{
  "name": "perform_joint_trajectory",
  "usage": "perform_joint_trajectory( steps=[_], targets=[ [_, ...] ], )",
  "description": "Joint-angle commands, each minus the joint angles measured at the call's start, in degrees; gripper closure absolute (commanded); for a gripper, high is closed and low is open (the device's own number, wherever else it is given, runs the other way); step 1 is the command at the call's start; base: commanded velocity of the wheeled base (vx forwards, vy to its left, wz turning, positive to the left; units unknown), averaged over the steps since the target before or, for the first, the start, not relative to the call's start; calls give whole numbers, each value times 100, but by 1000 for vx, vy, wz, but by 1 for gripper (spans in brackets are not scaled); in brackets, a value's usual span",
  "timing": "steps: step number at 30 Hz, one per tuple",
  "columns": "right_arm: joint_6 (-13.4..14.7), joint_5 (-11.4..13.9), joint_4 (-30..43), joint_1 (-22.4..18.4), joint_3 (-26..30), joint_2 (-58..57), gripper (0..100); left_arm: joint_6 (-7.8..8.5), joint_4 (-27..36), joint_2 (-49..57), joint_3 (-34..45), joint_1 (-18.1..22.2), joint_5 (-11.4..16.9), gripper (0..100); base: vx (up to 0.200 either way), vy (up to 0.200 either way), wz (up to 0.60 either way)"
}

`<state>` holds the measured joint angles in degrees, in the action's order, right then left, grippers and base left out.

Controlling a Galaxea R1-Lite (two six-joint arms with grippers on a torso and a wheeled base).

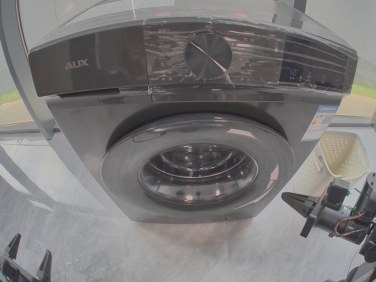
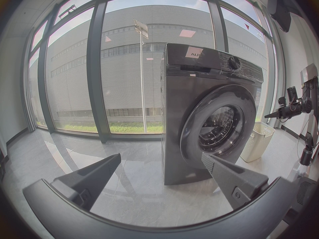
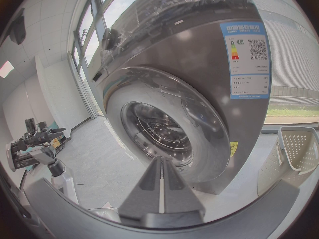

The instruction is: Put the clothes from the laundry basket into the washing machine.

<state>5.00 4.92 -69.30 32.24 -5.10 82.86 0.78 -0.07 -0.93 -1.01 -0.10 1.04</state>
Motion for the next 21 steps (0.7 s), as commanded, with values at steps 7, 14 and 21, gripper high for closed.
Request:
perform_joint_trajectory(
  steps=[7, 14, 21],
  targets=[
    [1, 52, 110, -16, 439, -1158, 0, -16, 7, 93, 92, 1, 2, 0, 0, 0, 0],
    [-8, 17, 435, -78, 510, -2274, 0, -25, 7, 93, 92, 1, 2, 0, 0, 0, 0],
    [-324, 35, 1551, -904, 510, -3557, 0, -25, 7, 93, 92, 1, 2, 0, 0, 0, 0]
  ],
)
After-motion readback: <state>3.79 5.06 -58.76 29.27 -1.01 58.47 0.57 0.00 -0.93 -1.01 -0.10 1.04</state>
